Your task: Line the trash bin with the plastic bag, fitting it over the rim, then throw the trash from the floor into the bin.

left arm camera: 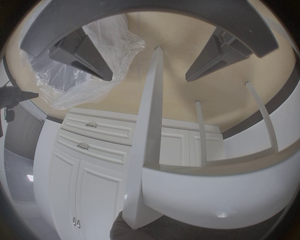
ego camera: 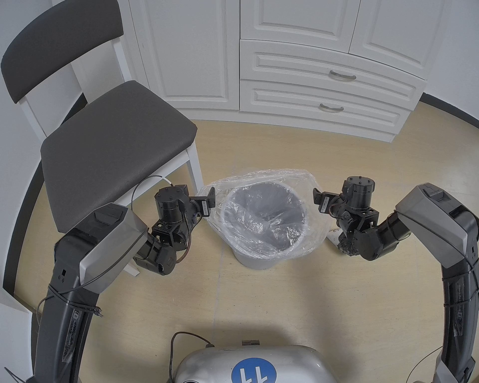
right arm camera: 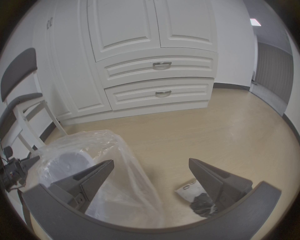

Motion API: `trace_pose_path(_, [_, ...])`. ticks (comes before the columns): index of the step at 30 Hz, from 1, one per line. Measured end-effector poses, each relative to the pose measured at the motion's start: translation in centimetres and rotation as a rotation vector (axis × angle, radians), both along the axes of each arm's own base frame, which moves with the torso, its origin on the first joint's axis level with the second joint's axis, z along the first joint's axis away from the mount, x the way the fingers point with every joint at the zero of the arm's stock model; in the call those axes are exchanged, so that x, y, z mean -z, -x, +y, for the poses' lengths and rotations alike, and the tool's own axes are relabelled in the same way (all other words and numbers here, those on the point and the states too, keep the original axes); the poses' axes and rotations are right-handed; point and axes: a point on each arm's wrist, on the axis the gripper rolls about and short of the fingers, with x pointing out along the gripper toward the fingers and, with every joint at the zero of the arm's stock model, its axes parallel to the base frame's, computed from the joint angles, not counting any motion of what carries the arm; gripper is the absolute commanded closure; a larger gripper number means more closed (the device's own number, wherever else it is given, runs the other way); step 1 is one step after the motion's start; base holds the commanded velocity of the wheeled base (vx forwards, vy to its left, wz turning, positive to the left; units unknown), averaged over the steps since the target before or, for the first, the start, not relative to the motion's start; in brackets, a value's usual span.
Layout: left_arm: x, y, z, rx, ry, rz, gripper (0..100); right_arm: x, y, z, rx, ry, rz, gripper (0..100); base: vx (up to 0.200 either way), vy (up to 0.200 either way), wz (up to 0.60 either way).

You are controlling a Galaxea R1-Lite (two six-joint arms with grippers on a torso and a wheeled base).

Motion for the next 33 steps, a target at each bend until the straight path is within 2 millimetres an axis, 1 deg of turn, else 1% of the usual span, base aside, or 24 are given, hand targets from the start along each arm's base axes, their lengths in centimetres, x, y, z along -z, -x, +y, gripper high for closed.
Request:
trace_pose_path(4, [-0.2, 0.3, 0.1, 0.001, -0.008, 0.011, 0, -0.1, 0.2, -1.4, 0.02, 0.042, 0.018, 0, 0.0, 0.0, 0.0])
trace_pose_path(6, [-0.1, 0.3, 0.1, 0.0, -0.012, 0.019, 0, 0.1, 0.2, -1.7, 0.023, 0.05, 0.027, 0, 0.0, 0.0, 0.0])
trace_pose_path(11, [0.1, 0.2, 0.4, -0.005, -0.024, 0.053, 0, 1.8, -0.5, -2.2, 0.035, 0.067, 0.085, 0, 0.0, 0.0, 0.0])
trace_pose_path(13, [0.1, 0.1, 0.6, -0.007, -0.024, 0.058, 0, 2.6, -0.9, -2.0, 0.035, 0.067, 0.104, 0, 0.0, 0.0, 0.0])
trace_pose_path(16, [0.1, -0.2, 0.7, -0.013, -0.021, 0.058, 0, 3.1, -2.0, -2.0, 0.045, 0.04, 0.089, 0, 0.0, 0.0, 0.0])
trace_pose_path(22, [-0.4, -1.1, 0.9, -0.026, -0.003, 0.026, 0, 3.5, -4.3, -1.4, 0.066, -0.089, 0.014, 0, 0.0, 0.0, 0.0])
trace_pose_path(27, [-1.0, -2.3, 0.7, -0.05, 0.03, -0.032, 0, 3.7, -5.7, -0.4, 0.065, -0.206, -0.045, 0, 0.0, 0.0, 0.0])
trace_pose_path(30, [-0.9, -2.9, 0.5, -0.069, 0.044, -0.057, 0, 3.8, -6.3, 0.1, 0.062, -0.271, -0.077, 0, 0.0, 0.0, 0.0])
trace_pose_path(33, [-0.2, -3.4, 0.3, -0.078, 0.048, -0.062, 0, 4.4, -6.6, 0.7, 0.054, -0.299, -0.085, 0, 0.0, 0.0, 0.0])
